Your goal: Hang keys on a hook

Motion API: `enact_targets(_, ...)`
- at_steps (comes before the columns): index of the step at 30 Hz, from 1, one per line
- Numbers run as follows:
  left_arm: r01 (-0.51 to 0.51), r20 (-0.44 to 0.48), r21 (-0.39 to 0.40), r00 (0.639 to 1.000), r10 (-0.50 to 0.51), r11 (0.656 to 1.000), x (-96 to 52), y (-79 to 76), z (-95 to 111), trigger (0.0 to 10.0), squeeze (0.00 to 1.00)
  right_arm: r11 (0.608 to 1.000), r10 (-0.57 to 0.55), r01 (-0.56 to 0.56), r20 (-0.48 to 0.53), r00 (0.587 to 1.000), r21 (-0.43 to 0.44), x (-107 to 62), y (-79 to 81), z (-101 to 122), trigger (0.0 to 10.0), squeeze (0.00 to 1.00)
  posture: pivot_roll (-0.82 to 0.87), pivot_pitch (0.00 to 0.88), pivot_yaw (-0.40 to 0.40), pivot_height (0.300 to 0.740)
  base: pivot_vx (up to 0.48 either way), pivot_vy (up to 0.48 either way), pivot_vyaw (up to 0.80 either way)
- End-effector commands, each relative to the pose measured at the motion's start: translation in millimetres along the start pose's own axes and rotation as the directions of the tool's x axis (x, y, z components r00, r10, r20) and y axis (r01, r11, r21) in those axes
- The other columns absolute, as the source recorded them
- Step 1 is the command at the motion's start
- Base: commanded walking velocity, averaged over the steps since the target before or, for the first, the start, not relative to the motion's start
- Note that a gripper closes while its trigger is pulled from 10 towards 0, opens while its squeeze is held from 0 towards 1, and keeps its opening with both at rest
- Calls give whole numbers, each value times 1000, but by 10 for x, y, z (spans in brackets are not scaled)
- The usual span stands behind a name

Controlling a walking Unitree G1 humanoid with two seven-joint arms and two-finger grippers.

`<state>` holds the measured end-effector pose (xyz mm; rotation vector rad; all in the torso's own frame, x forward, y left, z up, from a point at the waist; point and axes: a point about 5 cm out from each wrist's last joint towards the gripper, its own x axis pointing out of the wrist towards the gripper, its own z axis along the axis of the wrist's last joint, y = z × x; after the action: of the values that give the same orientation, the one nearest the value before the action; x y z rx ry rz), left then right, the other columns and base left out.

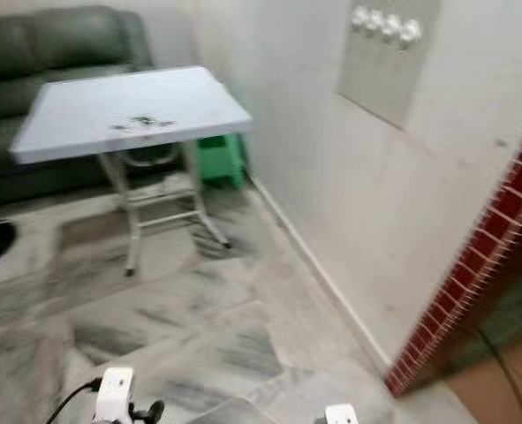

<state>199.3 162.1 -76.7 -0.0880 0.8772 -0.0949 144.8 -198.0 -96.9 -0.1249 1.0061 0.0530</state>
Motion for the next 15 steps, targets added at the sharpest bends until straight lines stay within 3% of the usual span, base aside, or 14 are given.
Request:
enact_targets(1, -4, 9, -5, 1000, 4, 1000, 5, 35, 52, 10000, 0, 1000, 1, -1, 8, 1000, -9, 11, -1, 45, 10000, 0, -10, 0, -12, 740, 0, 0, 800)
enact_targets(9, -5, 51, -43, 999, 7, 999, 28, 20, 171, 10000, 0, 1000, -5, 5, 26, 1000, -8, 19, -28, 103, 10000, 0, -9, 0, -14, 740, 0, 0, 800)
enact_targets(15, -1, 59, -47, 998, 4, 999, 30, 7, 182, 10000, 0, 1000, -5, 4, 42, 999, 24, 25, -27, 140, 10000, 0, -13, 0, -9, 740, 0, 0, 175)
